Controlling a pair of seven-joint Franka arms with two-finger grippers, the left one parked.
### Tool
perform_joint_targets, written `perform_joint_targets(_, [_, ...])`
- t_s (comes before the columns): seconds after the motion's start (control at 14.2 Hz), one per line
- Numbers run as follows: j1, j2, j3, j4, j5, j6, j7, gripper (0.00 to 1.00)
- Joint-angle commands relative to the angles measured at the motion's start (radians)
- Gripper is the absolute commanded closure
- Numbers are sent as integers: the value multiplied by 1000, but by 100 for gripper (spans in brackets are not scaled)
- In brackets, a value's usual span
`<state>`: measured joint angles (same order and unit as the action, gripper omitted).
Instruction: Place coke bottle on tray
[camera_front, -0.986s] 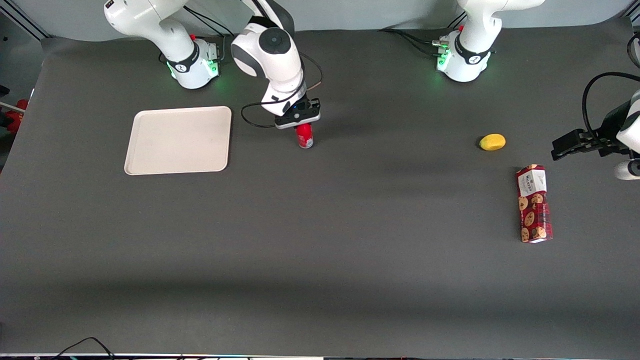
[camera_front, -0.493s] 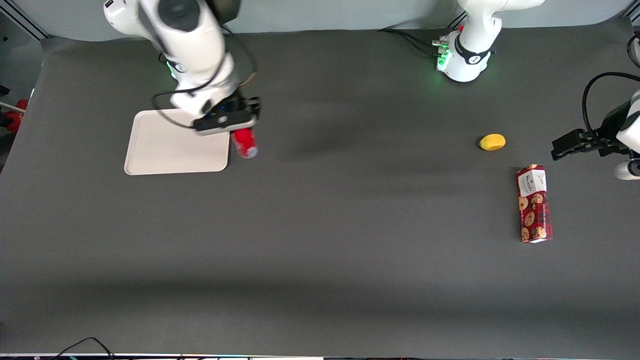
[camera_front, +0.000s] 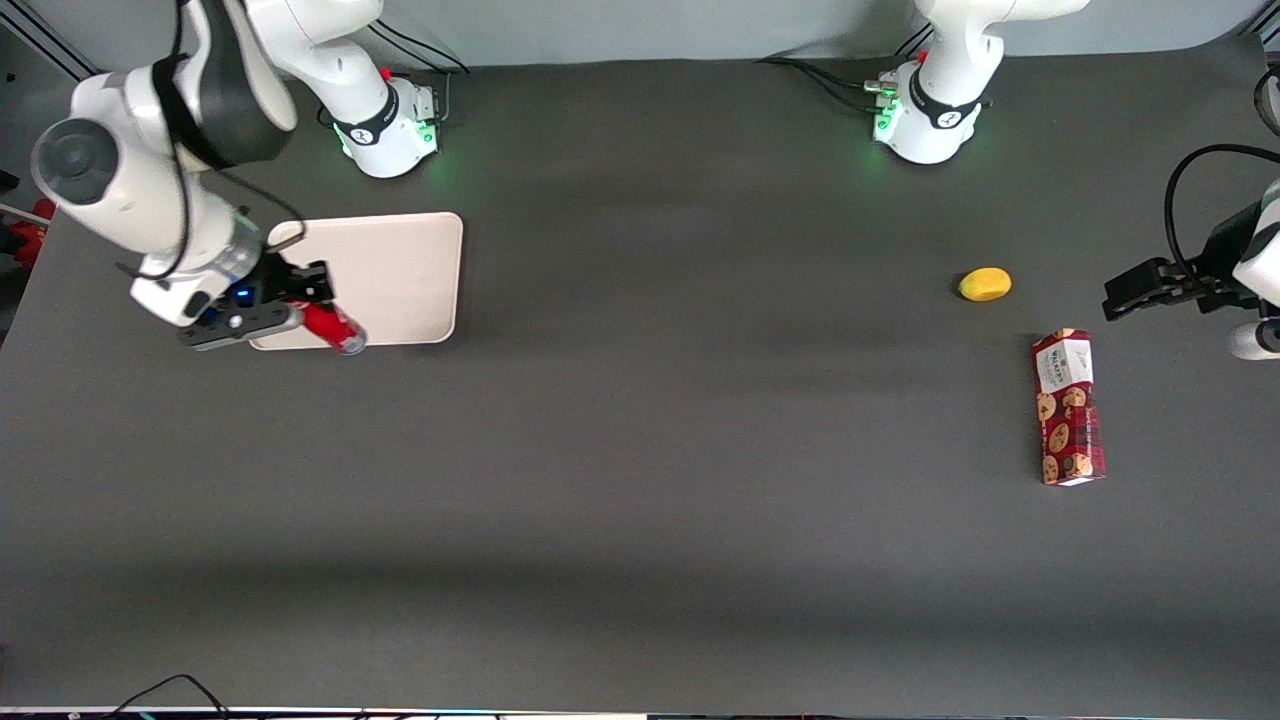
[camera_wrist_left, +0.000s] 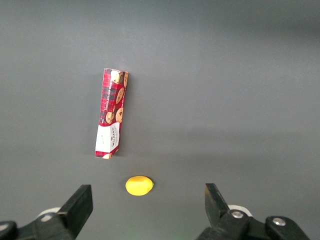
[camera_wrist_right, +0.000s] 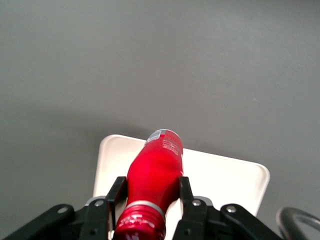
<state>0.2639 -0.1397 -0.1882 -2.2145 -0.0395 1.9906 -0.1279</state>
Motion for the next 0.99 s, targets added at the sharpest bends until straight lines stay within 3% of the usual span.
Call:
perform_joint_targets(0.0, [-113, -46, 16, -95, -3, 63, -123, 100])
perform_joint_targets(0.42, [-403, -40, 18, -263, -25, 243, -389, 100])
perform_joint_targets(0.63, [-468, -23, 18, -320, -27, 339, -438, 100])
perform_joint_targets(0.92, [-499, 5, 16, -340, -17, 356, -438, 100])
